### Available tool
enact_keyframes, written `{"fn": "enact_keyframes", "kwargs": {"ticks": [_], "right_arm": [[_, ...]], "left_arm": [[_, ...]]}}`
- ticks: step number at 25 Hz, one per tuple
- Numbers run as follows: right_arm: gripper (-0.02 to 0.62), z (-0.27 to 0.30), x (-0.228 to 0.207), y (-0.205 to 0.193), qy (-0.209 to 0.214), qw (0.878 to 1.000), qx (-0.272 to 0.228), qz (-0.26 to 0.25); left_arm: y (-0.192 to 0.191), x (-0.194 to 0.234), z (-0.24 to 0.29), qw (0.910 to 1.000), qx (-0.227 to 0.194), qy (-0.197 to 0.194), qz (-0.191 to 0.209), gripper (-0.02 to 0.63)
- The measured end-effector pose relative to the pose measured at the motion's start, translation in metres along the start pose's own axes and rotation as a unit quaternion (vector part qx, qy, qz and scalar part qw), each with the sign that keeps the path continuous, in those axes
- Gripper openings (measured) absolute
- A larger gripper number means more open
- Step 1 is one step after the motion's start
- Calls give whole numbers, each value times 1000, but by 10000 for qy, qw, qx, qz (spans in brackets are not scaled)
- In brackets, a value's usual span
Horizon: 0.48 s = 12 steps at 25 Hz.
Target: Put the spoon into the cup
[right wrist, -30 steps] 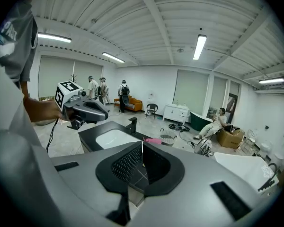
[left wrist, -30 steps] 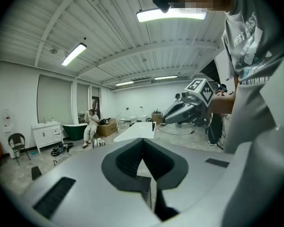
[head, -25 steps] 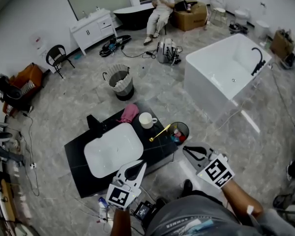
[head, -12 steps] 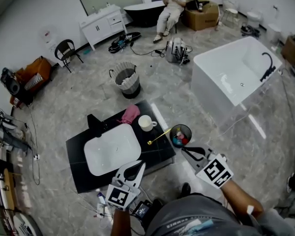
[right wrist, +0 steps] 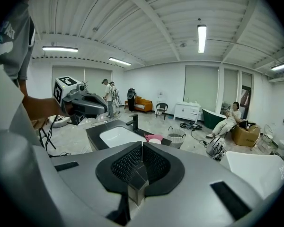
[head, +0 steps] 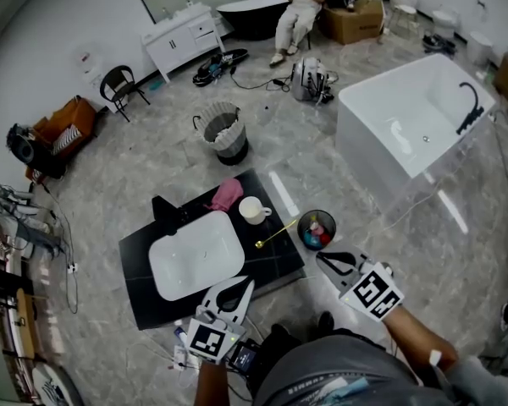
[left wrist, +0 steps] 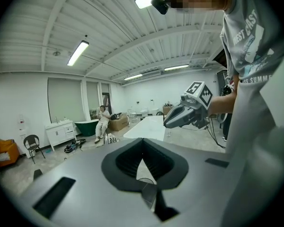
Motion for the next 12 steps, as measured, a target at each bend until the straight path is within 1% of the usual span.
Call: {"fn": "enact_keyframes", "kwargs": {"ticks": [5, 9, 12], "right_arm": [[32, 12, -3, 0, -109, 9999, 17, 127], [32, 21, -4, 7, -233, 9995, 107, 192], [32, 26, -7, 8, -388, 9988, 188, 226]], "left_arm": [[-9, 15, 5, 10000, -5, -66, -53, 3], [-12, 30, 11, 9997, -35, -223, -72, 3], [-10, 39, 16, 9993, -139, -342, -76, 3]]}}
Point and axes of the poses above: the fingertips, and each gripper's own axes: z forward along the fingers, x to its left, y out of its top, the point moved 3 cm from there along -z, backward along the fingers, and after that the axes turned 11 degrees about y, right-handed, at the moved point
